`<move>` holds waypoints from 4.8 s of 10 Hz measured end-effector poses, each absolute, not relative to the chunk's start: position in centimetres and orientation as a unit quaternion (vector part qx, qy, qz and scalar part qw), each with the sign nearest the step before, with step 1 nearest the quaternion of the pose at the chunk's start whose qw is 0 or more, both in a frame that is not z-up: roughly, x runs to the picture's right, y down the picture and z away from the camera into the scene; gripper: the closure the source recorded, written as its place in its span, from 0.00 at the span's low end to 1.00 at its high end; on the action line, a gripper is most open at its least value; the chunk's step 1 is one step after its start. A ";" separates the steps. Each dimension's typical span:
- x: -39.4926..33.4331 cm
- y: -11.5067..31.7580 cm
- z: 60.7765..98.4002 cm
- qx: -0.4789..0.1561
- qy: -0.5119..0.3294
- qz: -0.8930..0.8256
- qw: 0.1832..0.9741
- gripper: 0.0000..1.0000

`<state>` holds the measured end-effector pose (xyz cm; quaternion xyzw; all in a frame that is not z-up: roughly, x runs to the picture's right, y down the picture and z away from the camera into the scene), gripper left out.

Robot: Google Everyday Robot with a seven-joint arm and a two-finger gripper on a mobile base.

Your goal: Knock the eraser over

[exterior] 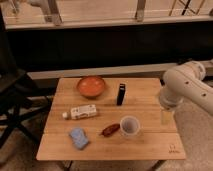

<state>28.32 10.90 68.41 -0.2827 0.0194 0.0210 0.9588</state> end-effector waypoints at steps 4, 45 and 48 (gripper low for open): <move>28.3 10.9 68.4 -0.283 0.019 0.021 0.959 0.20; 23.2 6.8 77.9 -0.252 0.016 -0.023 0.967 0.20; 23.1 6.8 78.6 -0.252 0.012 -0.028 0.967 0.20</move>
